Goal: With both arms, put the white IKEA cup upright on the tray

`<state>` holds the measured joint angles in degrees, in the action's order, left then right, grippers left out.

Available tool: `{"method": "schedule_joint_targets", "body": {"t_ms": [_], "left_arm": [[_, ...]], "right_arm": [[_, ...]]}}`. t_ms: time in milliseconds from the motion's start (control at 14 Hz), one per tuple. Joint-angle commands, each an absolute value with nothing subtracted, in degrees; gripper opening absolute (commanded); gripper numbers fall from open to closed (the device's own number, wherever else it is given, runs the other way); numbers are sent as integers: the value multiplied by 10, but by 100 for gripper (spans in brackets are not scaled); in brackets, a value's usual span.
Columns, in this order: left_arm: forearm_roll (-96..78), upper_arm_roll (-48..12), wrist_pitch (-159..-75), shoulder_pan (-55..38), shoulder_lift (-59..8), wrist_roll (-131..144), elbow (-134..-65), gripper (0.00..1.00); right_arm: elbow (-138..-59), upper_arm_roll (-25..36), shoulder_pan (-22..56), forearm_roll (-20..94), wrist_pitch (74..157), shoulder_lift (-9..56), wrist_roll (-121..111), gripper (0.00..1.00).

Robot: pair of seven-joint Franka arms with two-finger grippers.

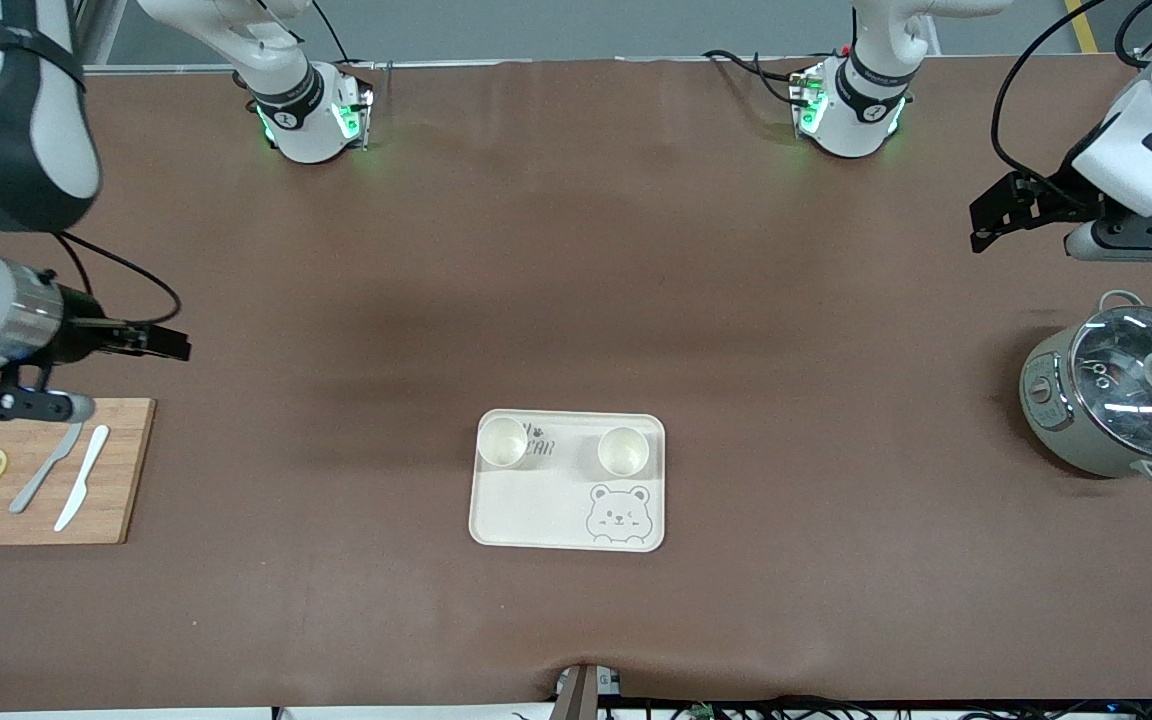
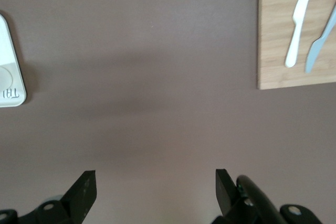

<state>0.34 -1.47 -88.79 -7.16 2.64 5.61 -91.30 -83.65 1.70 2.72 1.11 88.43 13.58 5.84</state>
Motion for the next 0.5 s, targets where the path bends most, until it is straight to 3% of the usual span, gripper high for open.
{"method": "schedule_joint_targets", "body": {"t_ms": [0, 429], "left_arm": [[4, -18, -884, -67, 27, 59, -903, 100], [-2, -13, -890, -65, 26, 62, -902, 100]], "right_arm": [[-888, 6, 21, -8, 893, 63, 33, 100], [-862, 7, -14, -6, 826, 22, -94, 100]]}}
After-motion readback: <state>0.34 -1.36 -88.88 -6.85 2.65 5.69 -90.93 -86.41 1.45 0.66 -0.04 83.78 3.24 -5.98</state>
